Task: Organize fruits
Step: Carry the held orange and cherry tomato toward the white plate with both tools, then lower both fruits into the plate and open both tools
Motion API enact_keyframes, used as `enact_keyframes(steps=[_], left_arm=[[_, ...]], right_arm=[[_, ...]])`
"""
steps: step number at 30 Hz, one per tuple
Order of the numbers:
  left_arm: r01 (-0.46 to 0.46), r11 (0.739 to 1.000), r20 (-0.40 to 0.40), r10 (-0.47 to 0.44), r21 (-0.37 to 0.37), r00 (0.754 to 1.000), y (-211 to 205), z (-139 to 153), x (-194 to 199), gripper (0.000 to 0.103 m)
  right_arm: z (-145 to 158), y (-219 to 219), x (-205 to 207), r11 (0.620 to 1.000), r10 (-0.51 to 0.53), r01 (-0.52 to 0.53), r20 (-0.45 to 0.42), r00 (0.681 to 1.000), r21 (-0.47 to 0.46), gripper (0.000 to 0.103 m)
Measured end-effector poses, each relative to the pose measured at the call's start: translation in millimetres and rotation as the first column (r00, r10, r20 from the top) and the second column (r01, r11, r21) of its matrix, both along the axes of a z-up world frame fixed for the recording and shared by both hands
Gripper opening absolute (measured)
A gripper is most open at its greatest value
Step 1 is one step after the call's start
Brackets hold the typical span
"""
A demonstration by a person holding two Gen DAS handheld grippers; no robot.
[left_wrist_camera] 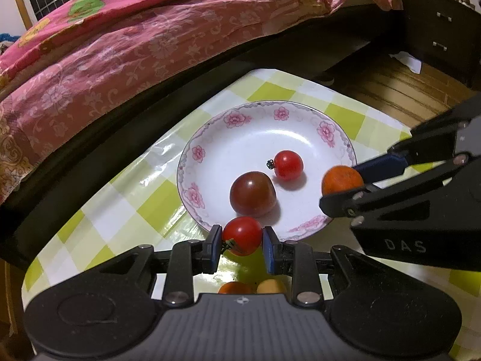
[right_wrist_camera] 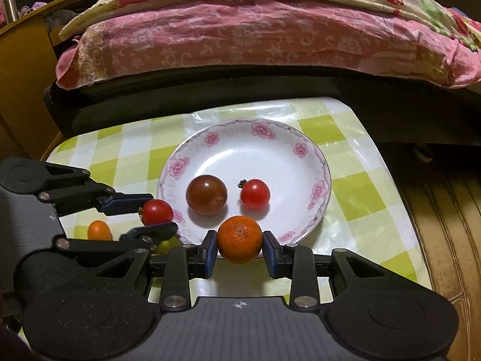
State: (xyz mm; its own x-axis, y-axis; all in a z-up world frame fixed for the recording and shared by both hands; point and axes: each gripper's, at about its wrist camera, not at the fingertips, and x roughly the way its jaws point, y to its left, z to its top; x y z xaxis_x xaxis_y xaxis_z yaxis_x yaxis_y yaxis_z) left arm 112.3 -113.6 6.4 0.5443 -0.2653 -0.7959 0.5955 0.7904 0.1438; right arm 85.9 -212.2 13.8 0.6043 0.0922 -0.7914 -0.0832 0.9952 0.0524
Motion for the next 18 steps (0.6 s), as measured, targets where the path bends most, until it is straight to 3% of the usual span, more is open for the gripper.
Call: enact_keyframes(steps=[18], left_arm=[[-0.015,0.998,-0.042,0.012,-0.067,0.999,2,-7,22,0.036]], right_arm=[[-18,-12,27,0.999,-0.03,0.031,-0.029,0.999,0.041,0.029]])
